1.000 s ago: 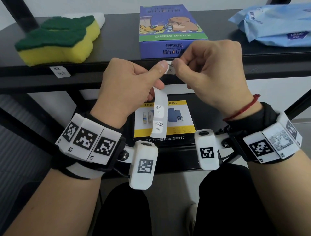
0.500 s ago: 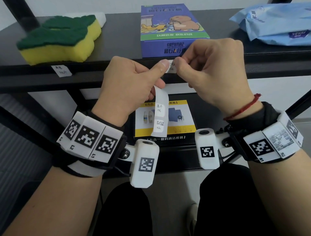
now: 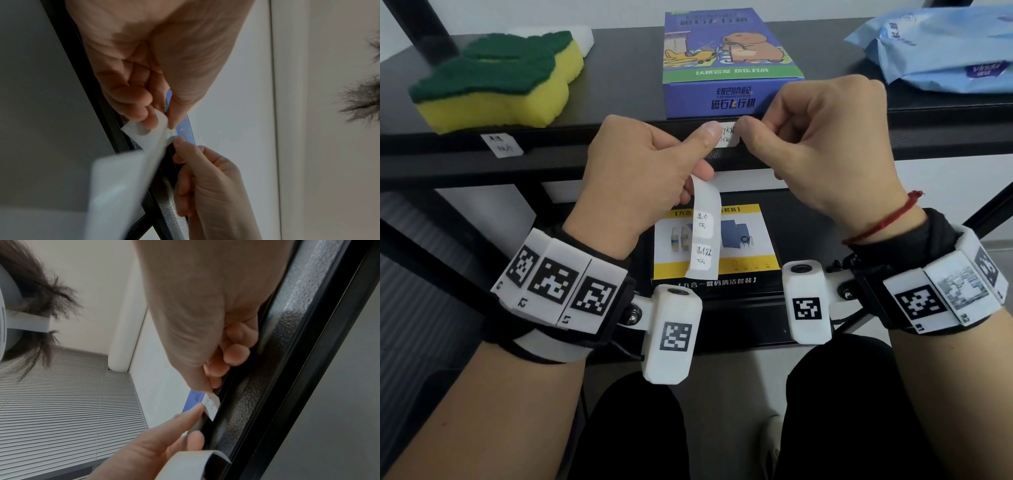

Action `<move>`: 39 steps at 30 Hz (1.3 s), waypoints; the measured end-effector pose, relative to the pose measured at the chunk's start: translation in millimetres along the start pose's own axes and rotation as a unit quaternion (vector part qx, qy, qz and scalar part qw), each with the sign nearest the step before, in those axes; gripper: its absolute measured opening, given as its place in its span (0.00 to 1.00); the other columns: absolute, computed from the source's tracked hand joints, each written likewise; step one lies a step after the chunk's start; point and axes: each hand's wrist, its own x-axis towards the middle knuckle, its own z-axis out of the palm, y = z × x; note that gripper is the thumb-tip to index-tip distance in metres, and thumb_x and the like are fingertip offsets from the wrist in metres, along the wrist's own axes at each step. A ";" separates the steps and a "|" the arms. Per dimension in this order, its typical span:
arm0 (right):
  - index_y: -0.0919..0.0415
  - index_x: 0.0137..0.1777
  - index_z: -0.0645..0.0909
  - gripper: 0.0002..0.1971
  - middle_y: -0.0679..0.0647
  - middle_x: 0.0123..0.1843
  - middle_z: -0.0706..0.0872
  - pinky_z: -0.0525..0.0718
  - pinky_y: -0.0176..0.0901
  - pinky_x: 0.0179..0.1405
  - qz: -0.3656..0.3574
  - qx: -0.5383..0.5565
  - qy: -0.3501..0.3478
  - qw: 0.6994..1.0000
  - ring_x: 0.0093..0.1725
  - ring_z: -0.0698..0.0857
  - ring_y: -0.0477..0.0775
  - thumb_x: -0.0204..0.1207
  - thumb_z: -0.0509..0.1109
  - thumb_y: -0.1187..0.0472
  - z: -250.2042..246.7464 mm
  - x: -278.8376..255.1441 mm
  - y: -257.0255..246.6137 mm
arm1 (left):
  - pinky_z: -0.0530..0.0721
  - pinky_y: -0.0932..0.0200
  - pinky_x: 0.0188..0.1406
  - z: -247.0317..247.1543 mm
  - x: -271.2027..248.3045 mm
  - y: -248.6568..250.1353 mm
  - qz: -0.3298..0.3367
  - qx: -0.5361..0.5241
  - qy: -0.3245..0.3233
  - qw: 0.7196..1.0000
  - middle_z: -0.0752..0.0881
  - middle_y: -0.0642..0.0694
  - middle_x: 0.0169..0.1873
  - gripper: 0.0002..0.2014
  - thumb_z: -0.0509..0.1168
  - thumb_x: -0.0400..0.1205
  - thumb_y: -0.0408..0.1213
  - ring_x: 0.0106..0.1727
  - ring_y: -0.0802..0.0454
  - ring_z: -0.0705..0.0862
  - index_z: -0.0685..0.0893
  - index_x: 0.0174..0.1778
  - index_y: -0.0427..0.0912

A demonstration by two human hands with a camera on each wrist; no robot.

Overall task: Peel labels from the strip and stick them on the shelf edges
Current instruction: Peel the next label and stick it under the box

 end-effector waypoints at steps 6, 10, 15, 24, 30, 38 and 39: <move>0.60 0.30 0.84 0.18 0.44 0.23 0.82 0.84 0.48 0.40 0.001 0.002 0.002 1.000 0.25 0.84 0.53 0.77 0.73 0.48 1.4 -0.1 0.1 | 0.81 0.62 0.33 1.1 -0.9 0.6 -0.003 0.002 0.002 1.000 0.92 0.44 0.27 0.21 0.72 0.80 0.59 0.24 0.56 0.84 0.91 0.26 0.51; 0.61 0.30 0.84 0.18 0.45 0.23 0.83 0.82 0.43 0.39 0.000 0.004 0.000 1.000 0.25 0.83 0.55 0.76 0.73 0.50 -0.4 0.2 2.3 | 0.80 0.63 0.31 0.8 -0.5 -0.4 -0.001 -0.003 0.006 1.000 0.92 0.44 0.26 0.21 0.73 0.79 0.59 0.24 0.56 0.84 0.91 0.26 0.50; 0.60 0.30 0.84 0.18 0.44 0.24 0.83 0.81 0.41 0.36 0.001 0.012 -0.003 1.000 0.25 0.84 0.52 0.77 0.74 0.50 0.1 -0.4 3.5 | 0.80 0.65 0.29 -2.8 -0.9 -2.7 0.005 0.003 0.015 1.000 0.91 0.45 0.25 0.20 0.74 0.79 0.58 0.22 0.58 0.83 0.91 0.26 0.51; 0.60 0.31 0.84 0.18 0.43 0.23 0.82 0.79 0.38 0.37 0.002 0.012 -0.003 1.000 0.25 0.84 0.51 0.77 0.74 0.48 -0.7 -0.2 5.7 | 0.79 0.68 0.27 0.6 -2.4 -2.9 0.027 0.002 0.037 0.999 0.91 0.48 0.24 0.18 0.75 0.79 0.57 0.21 0.59 0.84 0.91 0.25 0.53; 0.58 0.31 0.84 0.18 0.46 0.23 0.82 0.78 0.38 0.33 0.002 0.021 0.000 1.000 0.25 0.84 0.51 0.77 0.74 0.46 1.9 0.5 3.7 | 0.79 0.70 0.26 2.0 -3.0 -0.3 0.034 0.004 0.048 0.998 0.91 0.49 0.25 0.18 0.75 0.79 0.57 0.21 0.60 0.85 0.90 0.26 0.53; 0.58 0.31 0.83 0.17 0.41 0.25 0.83 0.79 0.41 0.35 0.002 0.021 -0.004 1.000 0.24 0.83 0.50 0.77 0.74 0.49 -3.1 -2.4 9.4 | 0.79 0.68 0.27 -2.6 -2.3 -7.3 0.036 0.005 0.051 0.998 0.91 0.49 0.23 0.19 0.75 0.78 0.58 0.20 0.59 0.84 0.91 0.24 0.53; 0.59 0.31 0.84 0.17 0.41 0.25 0.83 0.80 0.41 0.35 0.001 0.021 -0.005 1.000 0.24 0.82 0.50 0.77 0.74 0.49 -3.5 -3.1 10.1 | 0.80 0.67 0.27 -2.9 -2.4 -8.0 0.038 0.006 0.049 0.998 0.91 0.49 0.23 0.19 0.75 0.78 0.58 0.20 0.58 0.84 0.91 0.25 0.53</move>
